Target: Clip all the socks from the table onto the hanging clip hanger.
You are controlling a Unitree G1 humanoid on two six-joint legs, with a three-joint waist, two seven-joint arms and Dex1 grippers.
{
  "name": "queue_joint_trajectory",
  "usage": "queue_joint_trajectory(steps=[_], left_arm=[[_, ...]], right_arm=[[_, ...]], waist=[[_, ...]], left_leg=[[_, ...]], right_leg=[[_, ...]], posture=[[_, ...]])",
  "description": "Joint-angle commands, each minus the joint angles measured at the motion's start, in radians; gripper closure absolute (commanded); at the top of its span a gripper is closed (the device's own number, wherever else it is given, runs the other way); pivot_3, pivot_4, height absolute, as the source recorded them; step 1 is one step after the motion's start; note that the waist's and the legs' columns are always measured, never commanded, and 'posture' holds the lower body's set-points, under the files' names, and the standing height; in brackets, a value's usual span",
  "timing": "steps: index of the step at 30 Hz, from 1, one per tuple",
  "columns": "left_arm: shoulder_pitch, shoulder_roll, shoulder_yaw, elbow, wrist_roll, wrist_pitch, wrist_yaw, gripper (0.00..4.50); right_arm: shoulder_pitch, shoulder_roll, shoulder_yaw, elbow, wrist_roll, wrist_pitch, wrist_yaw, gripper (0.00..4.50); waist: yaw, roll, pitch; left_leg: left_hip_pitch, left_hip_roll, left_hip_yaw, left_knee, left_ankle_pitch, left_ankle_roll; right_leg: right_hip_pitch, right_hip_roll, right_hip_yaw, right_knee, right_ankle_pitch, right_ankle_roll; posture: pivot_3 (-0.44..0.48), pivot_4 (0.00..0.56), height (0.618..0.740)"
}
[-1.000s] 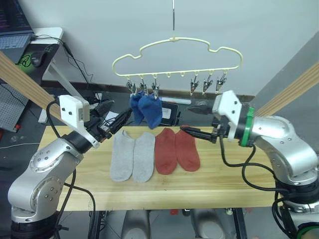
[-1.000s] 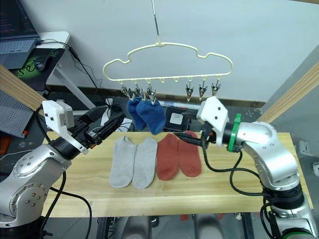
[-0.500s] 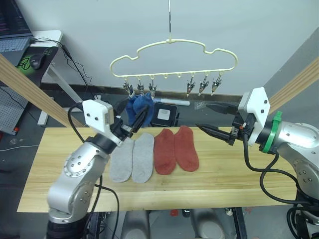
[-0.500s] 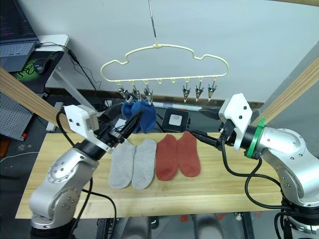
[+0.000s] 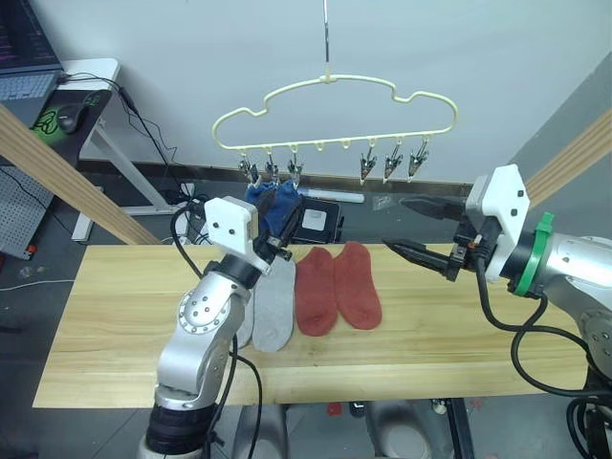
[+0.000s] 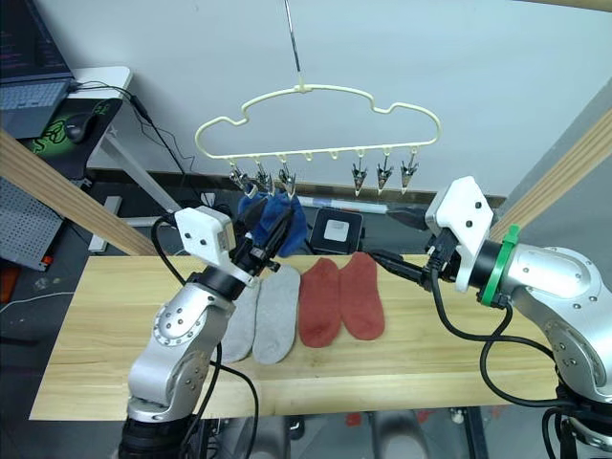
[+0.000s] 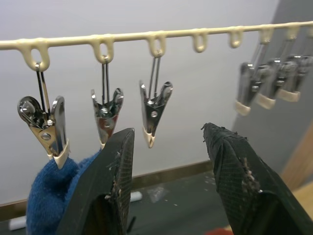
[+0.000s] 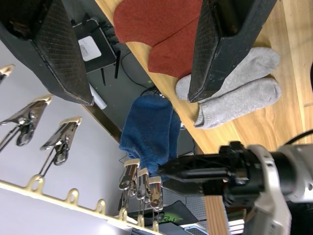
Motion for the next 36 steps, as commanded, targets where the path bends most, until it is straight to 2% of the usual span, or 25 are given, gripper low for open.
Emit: queue_joint_trajectory(steps=[1,8,36], left_arm=[[-0.020,-0.037,-0.024,0.019,0.042,-0.053,0.018,2.10],[-0.067,-0.099,-0.022,0.096,0.099,-0.103,0.052,2.10],[-0.148,-0.121,0.055,0.140,0.076,-0.088,0.041,2.10]], right_arm=[[0.010,-0.024,-0.034,-0.043,0.031,-0.004,-0.012,1.27],[0.026,-0.051,-0.041,-0.045,0.055,-0.013,-0.021,1.27],[0.052,-0.079,-0.016,-0.037,0.053,-0.056,-0.035,1.27]], waist=[[-0.004,0.000,0.000],[-0.017,0.000,0.000],[-0.020,0.000,0.000]], left_leg=[[0.000,0.000,0.000,0.000,0.000,0.000],[0.000,0.000,0.000,0.000,0.000,0.000],[0.000,0.000,0.001,0.000,0.000,0.000]], right_leg=[[0.000,0.000,0.000,0.000,0.000,0.000],[0.000,0.000,0.000,0.000,0.000,0.000],[0.000,0.001,0.001,-0.001,0.000,0.001]], posture=[[-0.222,0.335,0.740],[-0.240,0.341,0.740],[-0.243,0.345,0.740]])
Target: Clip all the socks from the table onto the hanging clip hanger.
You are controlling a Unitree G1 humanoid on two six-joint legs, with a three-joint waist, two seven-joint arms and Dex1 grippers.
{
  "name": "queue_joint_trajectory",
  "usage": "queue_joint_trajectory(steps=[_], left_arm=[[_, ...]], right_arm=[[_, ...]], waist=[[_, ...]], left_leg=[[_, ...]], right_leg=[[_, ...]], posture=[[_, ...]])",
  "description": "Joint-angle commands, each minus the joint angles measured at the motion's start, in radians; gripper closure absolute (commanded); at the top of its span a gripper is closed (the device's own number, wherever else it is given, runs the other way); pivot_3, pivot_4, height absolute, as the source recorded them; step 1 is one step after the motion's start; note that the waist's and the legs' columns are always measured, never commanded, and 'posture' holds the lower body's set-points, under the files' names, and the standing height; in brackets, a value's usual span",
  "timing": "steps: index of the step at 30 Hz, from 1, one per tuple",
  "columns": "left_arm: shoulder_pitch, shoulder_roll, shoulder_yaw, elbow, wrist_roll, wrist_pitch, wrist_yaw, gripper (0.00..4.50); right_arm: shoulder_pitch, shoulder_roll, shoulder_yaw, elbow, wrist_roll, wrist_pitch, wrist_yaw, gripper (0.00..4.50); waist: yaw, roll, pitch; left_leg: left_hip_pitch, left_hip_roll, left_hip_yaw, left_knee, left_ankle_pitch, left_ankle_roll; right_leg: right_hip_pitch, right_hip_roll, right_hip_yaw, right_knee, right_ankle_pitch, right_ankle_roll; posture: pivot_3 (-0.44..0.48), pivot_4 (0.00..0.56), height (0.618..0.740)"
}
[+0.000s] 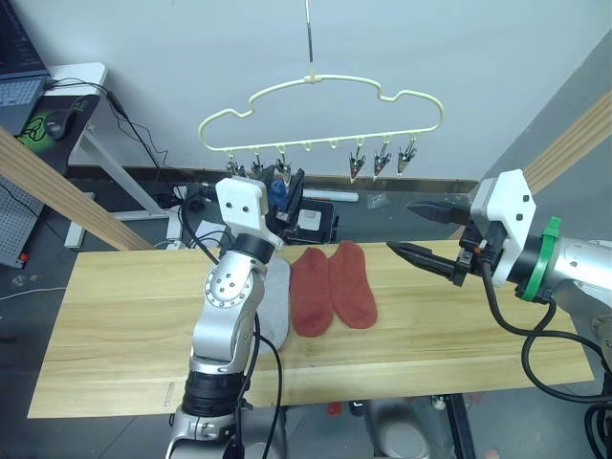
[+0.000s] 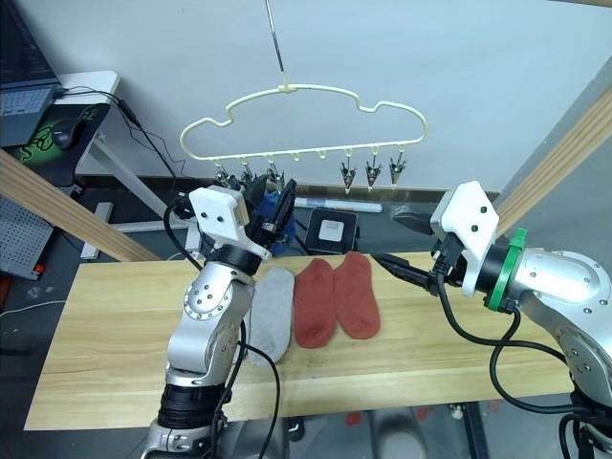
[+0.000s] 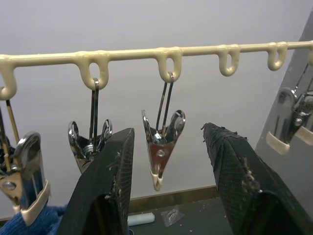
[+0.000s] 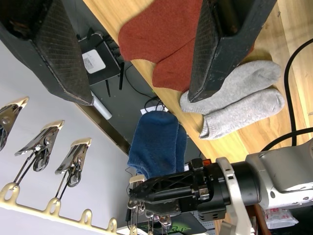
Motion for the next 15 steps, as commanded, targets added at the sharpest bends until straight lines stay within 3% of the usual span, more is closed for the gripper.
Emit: queue_joint_trajectory(steps=[1,15], left_arm=[[-0.007,-0.005,0.003,-0.023,-0.009,-0.006,0.000,2.10],[-0.026,-0.001,-0.004,-0.033,0.008,0.028,0.017,2.10]], right_arm=[[0.010,-0.011,-0.014,-0.034,0.001,-0.024,-0.003,1.27],[0.012,-0.013,-0.007,-0.034,0.004,-0.027,-0.006,1.27]], waist=[[0.000,0.000,0.000],[0.000,0.000,0.000]], left_leg=[[0.000,0.000,0.000,0.000,0.000,0.000],[0.000,0.000,0.000,0.000,0.000,0.000]], right_leg=[[0.000,0.000,0.000,0.000,0.000,0.000],[0.000,0.000,0.000,0.000,0.000,0.000]], posture=[[-0.243,0.345,0.740],[-0.241,0.346,0.740]])
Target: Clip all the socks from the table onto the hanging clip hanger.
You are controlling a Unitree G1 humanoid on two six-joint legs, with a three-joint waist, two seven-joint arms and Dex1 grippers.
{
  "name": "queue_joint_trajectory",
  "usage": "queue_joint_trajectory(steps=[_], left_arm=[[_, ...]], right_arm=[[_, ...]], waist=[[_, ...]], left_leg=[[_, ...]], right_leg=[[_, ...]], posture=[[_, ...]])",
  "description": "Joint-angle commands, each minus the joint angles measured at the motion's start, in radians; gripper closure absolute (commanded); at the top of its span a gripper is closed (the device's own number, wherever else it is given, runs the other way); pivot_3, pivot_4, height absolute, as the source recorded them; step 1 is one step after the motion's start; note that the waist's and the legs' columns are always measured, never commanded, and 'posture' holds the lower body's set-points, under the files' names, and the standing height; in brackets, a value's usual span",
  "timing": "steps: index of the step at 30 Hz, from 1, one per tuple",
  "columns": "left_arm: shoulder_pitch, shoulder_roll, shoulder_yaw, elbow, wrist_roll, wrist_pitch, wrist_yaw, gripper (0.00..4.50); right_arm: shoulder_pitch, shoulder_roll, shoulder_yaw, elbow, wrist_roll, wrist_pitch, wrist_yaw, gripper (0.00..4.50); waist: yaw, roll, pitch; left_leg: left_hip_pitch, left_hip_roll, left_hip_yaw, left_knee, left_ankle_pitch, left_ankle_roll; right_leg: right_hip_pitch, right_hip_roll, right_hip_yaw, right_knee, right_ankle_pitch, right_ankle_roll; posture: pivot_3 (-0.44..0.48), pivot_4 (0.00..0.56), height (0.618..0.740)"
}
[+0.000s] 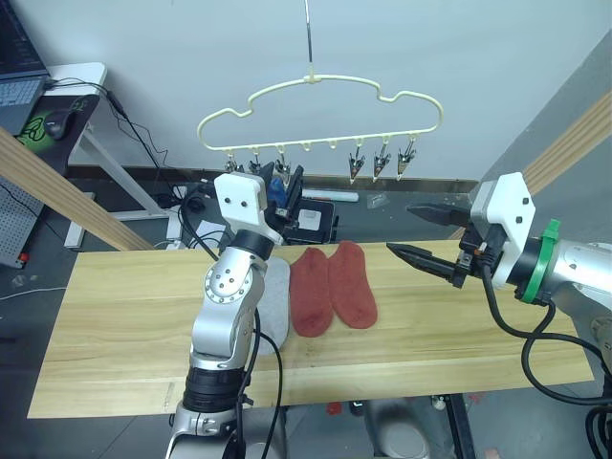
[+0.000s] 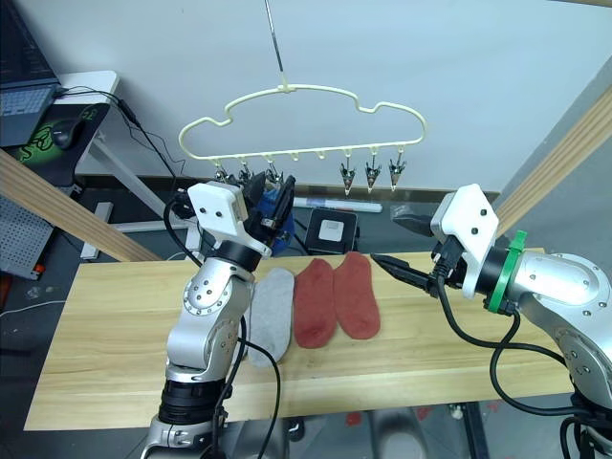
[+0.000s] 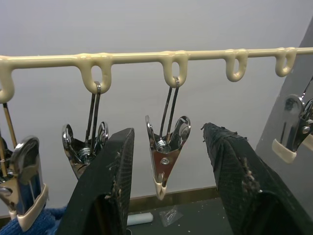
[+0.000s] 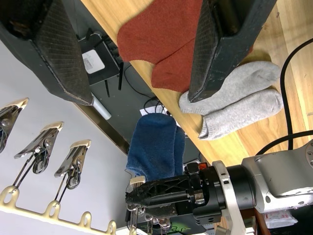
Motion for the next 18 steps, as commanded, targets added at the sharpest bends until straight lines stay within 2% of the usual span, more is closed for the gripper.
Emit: queue_joint_trajectory(steps=[1,18], left_arm=[[-0.019,-0.001,-0.002,-0.033,0.009,0.001,0.009,2.10],[-0.032,0.007,0.002,-0.043,0.009,0.024,0.016,2.10]], right_arm=[[-0.003,-0.011,-0.008,-0.034,0.004,-0.016,-0.005,1.27],[-0.007,-0.009,0.005,-0.030,0.001,-0.018,-0.008,1.27]], waist=[[0.000,0.000,0.000],[0.000,0.000,0.000]], left_leg=[[0.000,0.000,0.000,0.000,0.000,0.000],[0.000,0.000,0.000,0.000,0.000,0.000]], right_leg=[[0.000,0.000,0.000,0.000,0.000,0.000],[0.000,0.000,0.000,0.000,0.000,0.000]], posture=[[-0.239,0.346,0.740],[-0.236,0.345,0.740]])
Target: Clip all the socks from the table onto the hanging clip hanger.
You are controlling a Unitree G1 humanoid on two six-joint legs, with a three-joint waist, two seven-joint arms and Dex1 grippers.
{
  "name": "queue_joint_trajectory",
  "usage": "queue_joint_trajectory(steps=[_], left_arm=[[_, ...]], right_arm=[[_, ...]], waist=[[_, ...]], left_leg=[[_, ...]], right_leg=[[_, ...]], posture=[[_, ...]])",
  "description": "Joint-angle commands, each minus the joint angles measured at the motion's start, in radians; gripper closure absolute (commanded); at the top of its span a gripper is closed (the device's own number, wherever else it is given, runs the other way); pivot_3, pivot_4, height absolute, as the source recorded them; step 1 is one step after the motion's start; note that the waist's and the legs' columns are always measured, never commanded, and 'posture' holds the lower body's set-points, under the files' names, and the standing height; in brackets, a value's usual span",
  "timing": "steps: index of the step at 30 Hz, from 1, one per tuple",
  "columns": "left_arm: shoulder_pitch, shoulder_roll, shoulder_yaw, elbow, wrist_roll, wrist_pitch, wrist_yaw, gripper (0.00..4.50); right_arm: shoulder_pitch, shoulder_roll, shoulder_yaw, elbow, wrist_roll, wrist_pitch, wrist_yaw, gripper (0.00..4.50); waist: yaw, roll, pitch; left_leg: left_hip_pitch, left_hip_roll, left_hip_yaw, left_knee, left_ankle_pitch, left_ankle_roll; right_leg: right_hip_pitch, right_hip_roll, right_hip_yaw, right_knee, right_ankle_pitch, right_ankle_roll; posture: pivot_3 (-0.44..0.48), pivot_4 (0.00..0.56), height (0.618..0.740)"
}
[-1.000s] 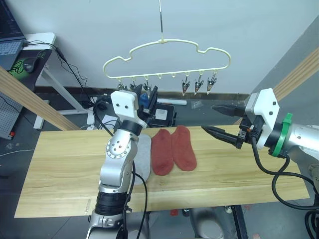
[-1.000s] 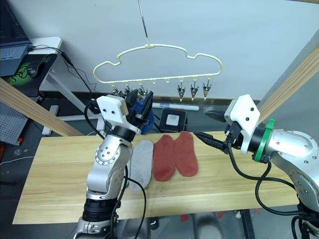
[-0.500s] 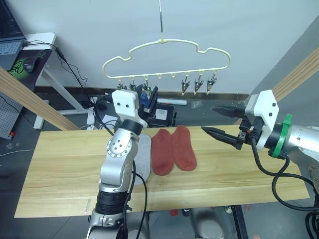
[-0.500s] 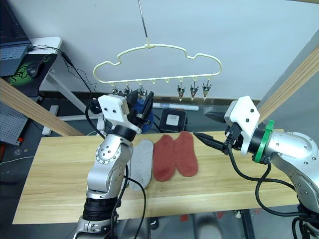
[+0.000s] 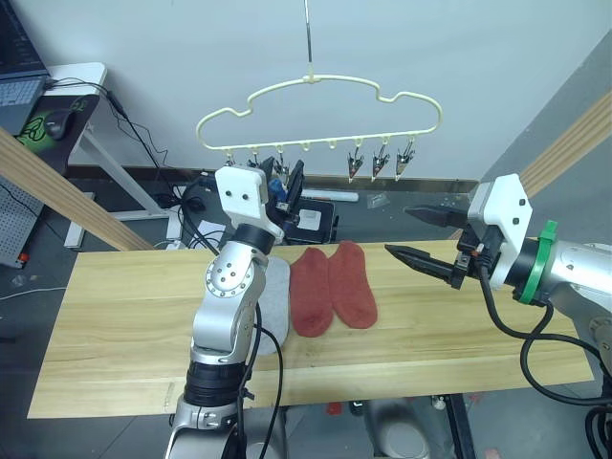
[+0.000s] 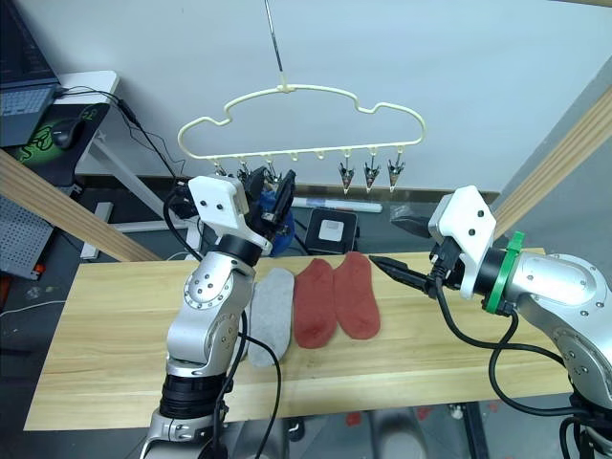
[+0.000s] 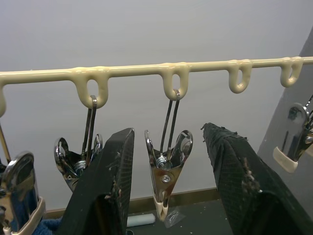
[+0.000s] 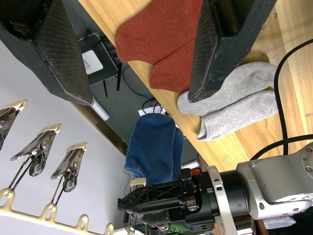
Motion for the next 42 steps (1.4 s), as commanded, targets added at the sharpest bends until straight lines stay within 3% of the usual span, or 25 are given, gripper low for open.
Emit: queue_joint_trajectory(steps=[1,3,9,11,20,28,29,33,34,39,42], left_arm=[[-0.001,0.004,0.002,-0.044,0.006,-0.008,0.002,2.10],[-0.001,0.006,0.002,-0.043,0.008,-0.010,0.003,2.10],[-0.004,0.008,0.003,-0.045,0.017,-0.016,0.008,3.74],[-0.004,0.009,0.003,-0.047,0.019,-0.017,0.005,3.93],[0.017,0.020,-0.001,-0.071,0.013,-0.012,-0.016,4.02],[0.034,0.069,0.011,-0.113,-0.011,0.027,-0.056,4.10],[0.032,0.074,0.013,-0.118,-0.014,0.034,-0.061,4.10],[0.023,0.087,0.021,-0.135,-0.025,0.062,-0.066,4.10],[0.021,0.090,0.024,-0.139,-0.028,0.070,-0.067,4.10],[0.009,0.113,0.036,-0.154,-0.045,0.107,-0.080,4.11],[0.001,0.119,0.038,-0.158,-0.052,0.122,-0.080,4.12]], right_arm=[[-0.006,-0.009,-0.006,-0.030,0.001,-0.018,-0.005,1.27],[-0.006,-0.008,-0.004,-0.028,0.000,-0.020,-0.004,1.27],[-0.003,-0.008,0.000,-0.026,-0.003,-0.026,-0.001,1.27],[-0.002,-0.009,0.002,-0.026,-0.004,-0.027,0.000,1.27],[0.016,-0.020,0.018,-0.032,-0.025,-0.028,-0.001,1.27],[0.083,-0.006,0.124,-0.013,-0.136,0.010,-0.085,1.27],[0.083,0.008,0.153,-0.001,-0.159,0.003,-0.096,1.27],[0.055,0.081,0.266,0.083,-0.262,-0.022,-0.148,0.10],[0.046,0.101,0.285,0.103,-0.282,-0.023,-0.163,0.00],[-0.012,0.240,0.422,0.280,-0.427,-0.089,-0.227,0.00],[-0.044,0.350,0.440,0.410,-0.483,-0.119,-0.280,0.00]], waist=[[0.000,0.000,0.000],[0.000,0.000,0.000],[0.000,0.000,0.000],[0.000,0.000,0.000],[0.000,0.000,0.000],[0.000,0.000,0.000],[0.001,0.000,0.000],[0.001,0.000,0.001],[0.001,0.000,0.001],[0.001,0.001,0.002],[0.003,0.002,0.003]], left_leg=[[0.000,0.000,0.000,0.000,0.000,0.000],[0.000,0.000,0.000,0.000,0.000,0.000],[0.000,0.000,0.000,0.000,0.000,0.000],[0.000,0.000,0.000,0.000,0.000,0.000],[0.000,0.000,0.000,0.000,0.000,0.000],[0.000,0.000,0.000,0.000,0.000,0.000],[0.001,0.000,0.000,0.000,0.000,0.000],[0.001,0.001,0.000,0.000,0.000,0.000],[0.001,0.000,0.000,-0.001,0.000,0.000],[0.001,0.001,0.000,-0.001,0.000,0.000],[0.001,0.001,0.001,-0.002,0.000,0.000]], right_leg=[[0.000,0.000,0.000,0.000,0.000,0.000],[0.000,0.000,0.000,0.000,0.000,0.000],[0.000,0.000,0.000,0.000,0.000,0.000],[0.000,0.000,0.000,0.000,0.000,0.000],[0.000,0.000,0.000,0.000,0.000,0.000],[0.000,0.000,0.001,0.000,0.000,0.000],[0.000,0.000,0.001,0.000,0.000,0.000],[0.000,0.000,0.001,0.000,-0.001,0.001],[0.000,0.000,0.001,0.000,-0.001,0.001],[-0.001,0.000,0.001,0.000,-0.001,0.001],[-0.001,0.001,0.001,0.000,-0.001,0.001]], posture=[[-0.236,0.345,0.740],[-0.232,0.343,0.740],[-0.230,0.341,0.740],[-0.230,0.341,0.740],[-0.229,0.337,0.740],[-0.217,0.354,0.740],[-0.210,0.360,0.740],[-0.197,0.373,0.740],[-0.193,0.382,0.740],[-0.184,0.400,0.740],[-0.181,0.404,0.740]])
